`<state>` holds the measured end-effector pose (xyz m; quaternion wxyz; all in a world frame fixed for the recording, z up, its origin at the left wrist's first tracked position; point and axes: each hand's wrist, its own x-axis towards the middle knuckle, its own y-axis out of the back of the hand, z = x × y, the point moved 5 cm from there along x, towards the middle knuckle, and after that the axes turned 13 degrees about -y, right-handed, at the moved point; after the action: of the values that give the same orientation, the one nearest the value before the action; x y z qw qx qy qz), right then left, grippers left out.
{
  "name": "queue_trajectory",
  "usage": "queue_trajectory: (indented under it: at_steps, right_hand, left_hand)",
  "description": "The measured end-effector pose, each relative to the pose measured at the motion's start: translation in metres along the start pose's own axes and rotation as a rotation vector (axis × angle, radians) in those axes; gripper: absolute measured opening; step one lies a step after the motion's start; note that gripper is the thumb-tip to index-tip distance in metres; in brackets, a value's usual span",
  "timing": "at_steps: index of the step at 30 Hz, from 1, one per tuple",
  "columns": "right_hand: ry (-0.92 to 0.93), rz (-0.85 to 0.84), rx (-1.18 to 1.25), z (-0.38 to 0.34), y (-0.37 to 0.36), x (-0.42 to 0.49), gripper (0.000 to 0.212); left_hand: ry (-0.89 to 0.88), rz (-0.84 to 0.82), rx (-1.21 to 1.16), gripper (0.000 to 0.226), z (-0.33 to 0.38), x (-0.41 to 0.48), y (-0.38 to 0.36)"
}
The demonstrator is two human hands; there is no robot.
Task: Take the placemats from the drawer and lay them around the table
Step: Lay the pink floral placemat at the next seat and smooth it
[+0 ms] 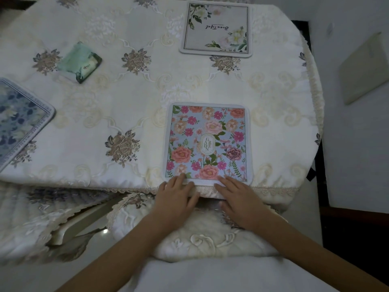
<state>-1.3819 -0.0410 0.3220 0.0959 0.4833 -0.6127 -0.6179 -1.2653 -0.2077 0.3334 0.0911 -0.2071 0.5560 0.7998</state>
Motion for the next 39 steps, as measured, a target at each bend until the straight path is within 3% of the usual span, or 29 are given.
queue_trajectory:
  at_steps: [5,13,21,29,34,39]
  right_hand:
    - [-0.064,0.031,0.037,0.017,0.008,-0.007,0.054]
    - [0.064,0.029,0.032,-0.024,0.006,0.012,0.051]
    - [-0.064,0.040,0.092,0.033,0.013,-0.010,0.051]
    - [-0.016,0.011,0.042,-0.009,0.007,0.008,0.056]
    - [-0.101,0.025,0.074,0.017,0.010,-0.008,0.054]
    - [-0.247,0.045,0.170,0.049,0.015,-0.024,0.057]
  left_hand:
    - [0.010,0.027,0.010,0.068,-0.016,-0.006,0.007]
    - [-0.189,0.009,0.044,0.058,0.018,0.013,0.006]
    - [-0.139,0.057,-0.004,0.047,-0.024,-0.003,0.009]
    - [-0.222,0.038,-0.044,0.051,0.011,0.017,0.011]
    - [-0.204,0.021,0.033,0.048,-0.007,0.004,0.007]
    - [-0.067,0.082,0.013,0.059,-0.036,-0.014,0.015]
